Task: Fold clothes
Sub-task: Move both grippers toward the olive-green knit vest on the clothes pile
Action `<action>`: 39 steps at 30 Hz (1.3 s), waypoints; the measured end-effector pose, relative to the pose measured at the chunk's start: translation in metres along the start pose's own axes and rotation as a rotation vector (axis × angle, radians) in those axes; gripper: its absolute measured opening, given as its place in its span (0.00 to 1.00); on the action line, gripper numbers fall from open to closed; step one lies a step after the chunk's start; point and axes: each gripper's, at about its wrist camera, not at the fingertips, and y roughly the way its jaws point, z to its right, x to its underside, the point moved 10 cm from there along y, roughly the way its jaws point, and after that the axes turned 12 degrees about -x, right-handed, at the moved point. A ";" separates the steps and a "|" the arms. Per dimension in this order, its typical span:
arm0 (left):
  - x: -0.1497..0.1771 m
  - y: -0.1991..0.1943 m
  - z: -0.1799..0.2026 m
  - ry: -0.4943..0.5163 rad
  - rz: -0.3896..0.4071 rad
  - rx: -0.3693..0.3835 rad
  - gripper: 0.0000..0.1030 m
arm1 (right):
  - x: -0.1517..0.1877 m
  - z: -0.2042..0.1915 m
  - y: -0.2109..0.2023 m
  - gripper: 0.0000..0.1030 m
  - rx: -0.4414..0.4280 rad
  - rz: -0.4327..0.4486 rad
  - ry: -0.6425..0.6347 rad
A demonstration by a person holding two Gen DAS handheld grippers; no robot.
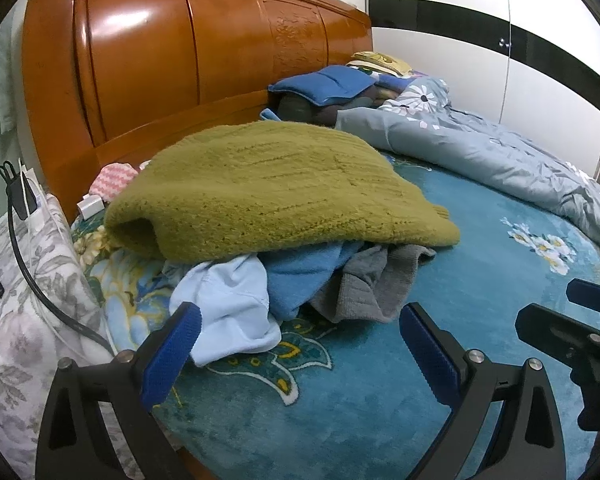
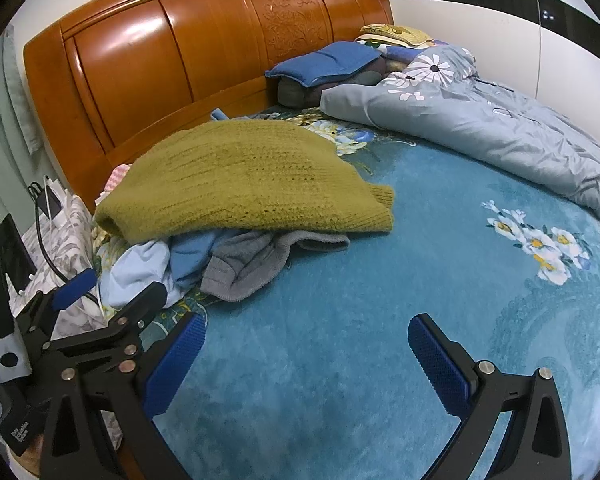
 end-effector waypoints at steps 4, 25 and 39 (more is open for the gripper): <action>-0.002 -0.002 0.007 0.034 0.018 0.012 0.97 | 0.001 0.000 -0.001 1.00 0.003 -0.002 -0.002; -0.007 -0.020 0.004 0.055 0.008 0.052 0.97 | -0.003 -0.008 -0.010 1.00 -0.003 0.008 -0.027; -0.024 -0.013 -0.016 -0.013 -0.036 0.095 0.97 | -0.018 -0.026 -0.018 1.00 0.013 0.005 -0.111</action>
